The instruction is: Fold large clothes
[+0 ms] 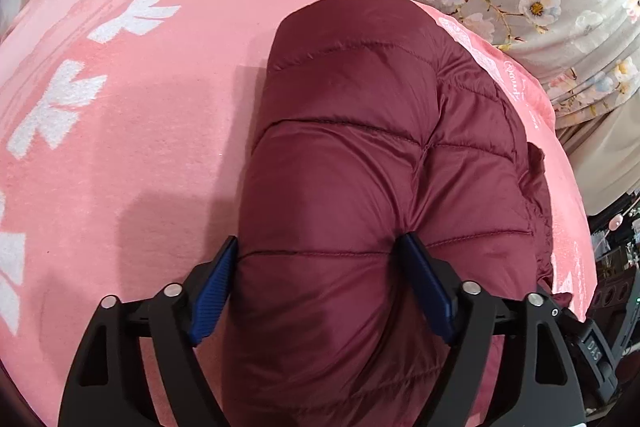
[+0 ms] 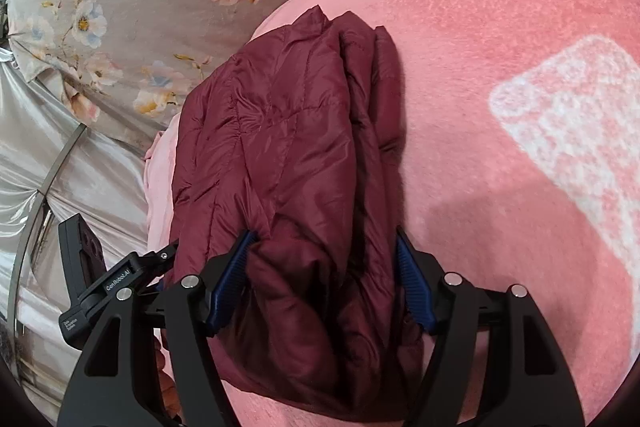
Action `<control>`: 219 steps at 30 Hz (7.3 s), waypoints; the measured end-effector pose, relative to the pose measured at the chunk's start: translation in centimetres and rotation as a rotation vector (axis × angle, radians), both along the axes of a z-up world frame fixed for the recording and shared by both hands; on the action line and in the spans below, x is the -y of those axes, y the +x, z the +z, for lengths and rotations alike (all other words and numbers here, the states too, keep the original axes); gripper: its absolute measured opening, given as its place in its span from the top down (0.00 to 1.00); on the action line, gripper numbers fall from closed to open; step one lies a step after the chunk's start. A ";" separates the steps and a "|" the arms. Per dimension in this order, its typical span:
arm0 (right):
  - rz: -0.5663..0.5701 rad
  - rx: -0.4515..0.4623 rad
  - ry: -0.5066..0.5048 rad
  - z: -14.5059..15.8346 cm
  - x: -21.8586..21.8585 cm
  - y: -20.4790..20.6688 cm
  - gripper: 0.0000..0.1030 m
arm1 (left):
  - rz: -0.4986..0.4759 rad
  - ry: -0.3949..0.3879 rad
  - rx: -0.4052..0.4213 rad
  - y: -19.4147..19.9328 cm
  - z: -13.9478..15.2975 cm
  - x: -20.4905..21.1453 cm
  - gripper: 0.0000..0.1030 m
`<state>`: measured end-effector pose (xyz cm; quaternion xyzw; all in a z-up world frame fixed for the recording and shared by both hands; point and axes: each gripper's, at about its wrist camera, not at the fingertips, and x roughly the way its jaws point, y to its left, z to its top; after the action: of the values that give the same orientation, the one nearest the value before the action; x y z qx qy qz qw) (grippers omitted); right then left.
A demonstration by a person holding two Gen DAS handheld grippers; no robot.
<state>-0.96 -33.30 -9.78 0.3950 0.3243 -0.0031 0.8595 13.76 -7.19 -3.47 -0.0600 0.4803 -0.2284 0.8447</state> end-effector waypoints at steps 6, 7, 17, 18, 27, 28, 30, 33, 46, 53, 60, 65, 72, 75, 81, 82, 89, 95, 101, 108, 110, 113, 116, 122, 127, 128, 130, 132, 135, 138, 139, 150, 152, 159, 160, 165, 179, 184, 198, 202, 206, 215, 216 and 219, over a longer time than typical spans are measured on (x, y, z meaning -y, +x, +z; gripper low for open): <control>0.028 0.019 0.003 0.0 -0.8 1.0 0.54 | 0.002 0.061 0.049 -0.1 0.7 1.7 0.33; 0.025 0.021 -0.003 0.0 -0.9 1.0 0.59 | 0.000 0.081 0.069 -0.4 1.2 1.9 0.40; 0.009 0.114 -0.224 7.1 -3.1 -1.1 0.85 | -0.071 0.039 0.267 -3.6 9.1 1.9 0.76; 0.007 0.135 -0.248 8.2 -3.3 -1.4 0.85 | -0.081 0.030 0.298 -4.0 10.2 2.0 0.76; 0.008 0.351 -0.428 18.0 -4.5 0.8 0.85 | -0.092 -0.054 0.574 -4.0 19.2 1.1 0.76; 0.013 0.372 -0.448 18.9 -4.8 1.5 0.85 | -0.087 -0.061 0.602 -3.2 20.0 0.8 0.76; 0.019 0.408 -0.486 20.1 -5.3 3.2 0.85 | -0.075 -0.074 0.644 -2.0 21.0 0.4 0.76; 0.033 0.441 -0.514 21.1 -5.8 6.3 0.85 | -0.067 -0.076 0.692 0.3 21.9 -0.3 0.76; 0.101 0.388 -0.539 15.4 -6.9 23.6 0.85 | -0.042 -0.008 0.697 17.4 16.1 -1.9 0.75; 0.127 0.238 -0.558 7.5 -6.7 30.3 0.85 | -0.029 0.072 0.559 24.1 7.7 -0.5 0.75; 0.159 0.118 -0.512 3.1 -5.8 32.2 0.75 | 0.018 0.122 0.475 26.0 2.8 -1.0 0.63; 0.153 0.025 -0.416 2.7 -4.4 31.0 0.61 | 0.058 0.131 0.370 25.6 2.8 -2.6 0.43; 0.029 0.043 -0.484 7.3 -4.0 23.5 0.62 | 0.148 0.145 0.310 21.1 7.1 -6.4 0.40; 0.057 0.048 -0.549 9.9 -5.9 23.6 0.89 | 0.135 0.188 0.313 20.2 8.4 -4.4 0.40; 0.058 -0.021 -0.689 9.6 -8.6 26.9 0.96 | 0.129 0.252 0.278 19.3 6.6 0.8 0.40; 0.040 -0.031 -0.714 8.9 -8.7 27.2 0.96 | 0.137 0.256 0.248 19.5 5.4 1.3 0.40; 0.046 -0.110 -0.641 1.8 -7.0 28.1 0.99 | 0.170 0.288 0.214 19.5 0.3 2.6 0.37; 0.056 -0.084 -0.585 0.9 -6.0 28.0 0.99 | 0.181 0.316 0.273 18.8 -0.9 3.3 0.37; 0.059 -0.097 -0.633 0.8 -6.7 28.4 0.99 | 0.183 0.347 0.319 18.6 -1.5 3.7 0.37; 0.056 -0.102 -0.666 0.6 -7.2 28.5 0.99 | 0.190 0.374 0.348 18.5 -1.7 4.2 0.37; 0.056 -0.102 -0.673 0.6 -7.3 28.5 0.98 | 0.191 0.378 0.352 18.4 -1.7 4.3 0.37; 0.053 -0.104 -0.683 0.6 -7.5 28.5 0.98 | 0.191 0.377 0.352 18.4 -1.8 4.3 0.37; 0.053 -0.105 -0.688 0.5 -7.5 28.6 0.98 | 0.192 0.378 0.353 18.4 -1.8 4.3 0.37; 0.051 -0.091 -0.669 0.5 -7.3 28.4 0.98 | 0.197 0.371 0.363 18.3 -1.6 4.3 0.37; 0.033 -0.026 -0.683 1.7 -7.2 24.5 0.87 | 0.204 0.334 0.420 15.2 -0.9 2.6 0.39; 0.028 0.000 -0.721 1.9 -7.8 22.3 0.66 | 0.197 0.338 0.433 14.1 -0.9 2.3 0.39; 0.022 0.032 -0.756 1.8 -8.4 19.5 0.38 | 0.178 0.344 0.458 11.3 -0.9 1.5 0.39; 0.024 0.033 -0.770 1.3 -8.9 16.5 0.35 | 0.175 0.337 0.466 9.3 -0.9 0.9 0.35; 0.020 0.008 -0.746 0.7 -9.2 13.1 0.18 | 0.190 0.331 0.464 6.5 -1.0 0.0 0.25; 0.011 0.007 -0.753 0.5 -9.9 10.6 0.10 | 0.213 0.342 0.451 4.4 -1.3 -0.6 0.25; 0.010 0.005 -0.759 0.4 -10.2 10.0 0.09 | 0.218 0.346 0.445 3.7 -1.4 -0.7 0.24; -0.052 -0.011 -0.772 0.1 -11.7 5.7 0.05 | 0.264 0.369 0.394 -1.2 -2.6 -2.6 0.23; -0.057 -0.021 -0.772 0.0 -11.8 5.4 0.05 | 0.270 0.377 0.406 -1.6 -2.6 -2.6 0.23; -0.042 -0.037 -0.756 -0.6 -11.6 5.7 0.05 | 0.275 0.401 0.390 -1.3 -3.1 -2.5 0.24; -0.041 -0.036 -0.754 -0.6 -11.6 5.7 0.05 | 0.275 0.401 0.390 -1.3 -3.1 -2.5 0.24; -0.047 -0.028 -0.762 -0.6 -11.8 5.5 0.05 | 0.282 0.401 0.401 -1.3 -3.2 -2.5 0.24; -0.048 -0.021 -0.764 -0.5 -11.9 5.4 0.05 | 0.290 0.403 0.415 -1.6 -3.0 -2.5 0.24; -0.047 -0.020 -0.764 -0.5 -11.8 5.4 0.05 | 0.292 0.406 0.417 -1.7 -2.9 -2.5 0.25; -0.047 -0.024 -0.768 -0.4 -11.7 5.4 0.05 | 0.293 0.408 0.419 -1.6 -2.9 -2.6 0.25; -0.046 -0.024 -0.769 -0.4 -11.6 5.4 0.05 | 0.293 0.409 0.419 -1.6 -2.9 -2.6 0.25; -0.046 -0.023 -0.769 -0.4 -11.6 5.4 0.05 | 0.293 0.409 0.420 -1.6 -2.9 -2.6 0.25; -0.045 -0.022 -0.770 -0.4 -11.6 5.4 0.05 | 0.292 0.409 0.421 -1.6 -3.0 -2.6 0.25; -0.044 -0.023 -0.770 -0.4 -11.6 5.4 0.05 | 0.293 0.409 0.421 -1.6 -3.0 -2.6 0.25; -0.044 -0.023 -0.770 -0.4 -11.6 5.4 0.05 | 0.293 0.410 0.421 -1.6 -3.0 -2.6 0.25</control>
<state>4.45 -21.73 -10.16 0.0502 0.3004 -0.1476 0.9410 12.17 -4.60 -6.43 0.0916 0.3172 -0.0102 0.9439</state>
